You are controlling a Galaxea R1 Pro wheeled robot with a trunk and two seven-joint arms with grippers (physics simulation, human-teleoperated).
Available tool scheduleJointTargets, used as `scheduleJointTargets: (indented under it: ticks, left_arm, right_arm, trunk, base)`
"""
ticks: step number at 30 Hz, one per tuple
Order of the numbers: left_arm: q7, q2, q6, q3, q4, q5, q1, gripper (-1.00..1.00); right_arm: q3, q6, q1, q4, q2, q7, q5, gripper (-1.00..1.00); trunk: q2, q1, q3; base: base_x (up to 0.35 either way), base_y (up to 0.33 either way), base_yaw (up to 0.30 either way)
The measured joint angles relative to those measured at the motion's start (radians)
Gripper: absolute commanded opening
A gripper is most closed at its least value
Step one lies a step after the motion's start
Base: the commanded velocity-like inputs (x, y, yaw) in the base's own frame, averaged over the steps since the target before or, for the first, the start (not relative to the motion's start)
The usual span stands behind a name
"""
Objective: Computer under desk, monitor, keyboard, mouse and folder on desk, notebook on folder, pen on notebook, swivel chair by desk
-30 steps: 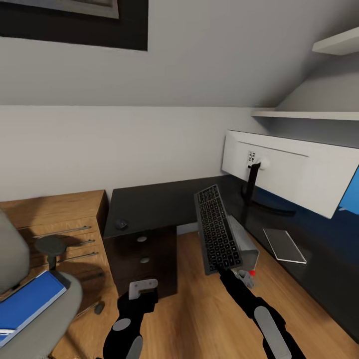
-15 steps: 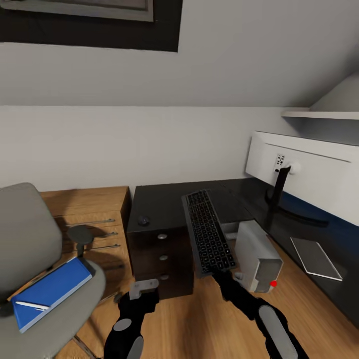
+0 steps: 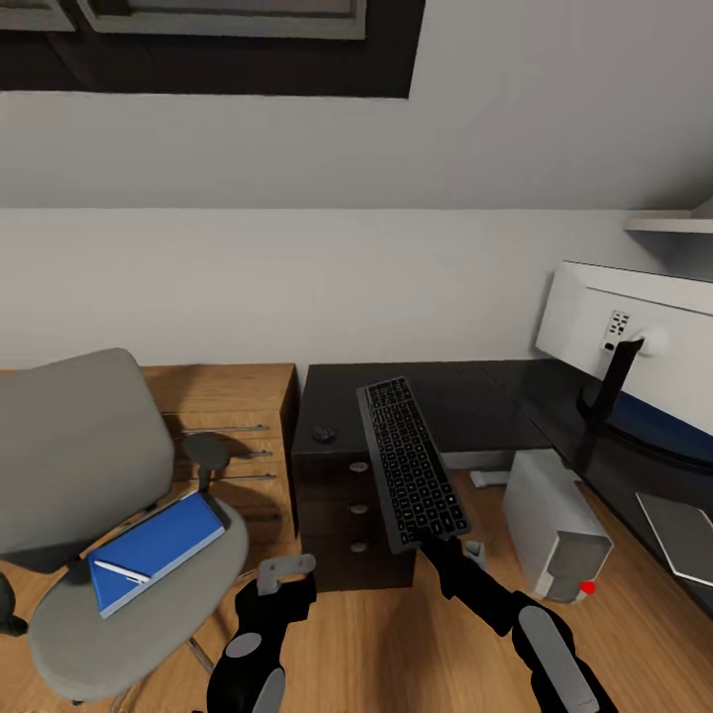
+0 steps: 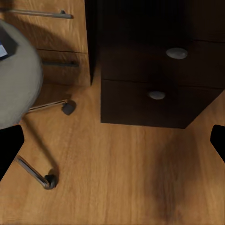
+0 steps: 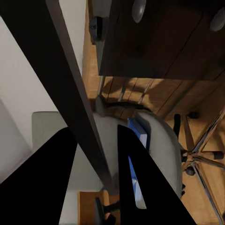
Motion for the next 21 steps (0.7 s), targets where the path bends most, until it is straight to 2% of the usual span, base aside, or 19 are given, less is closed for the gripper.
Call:
scheduleJointTargets:
  ticks: [8,21]
  left_arm:
    - [-0.001,0.0,0.0,0.0,-0.001,0.0,0.0,1.0]
    - [-0.001,0.0,0.0,0.0,0.0,0.0,0.0,1.0]
  right_arm:
    - [-0.001,-0.001,0.0,-0.064,0.0,-0.004,0.0,-1.0]
    - [-0.002,0.001,0.007,-0.054,-0.013,-0.002,0.002,-1.0]
  trunk:
    - [0.0,0.0,-0.002]
    - [0.0,0.0,-0.002]
  base:
    - [0.0,0.0,0.041]
    - [0.0,0.0,0.001]
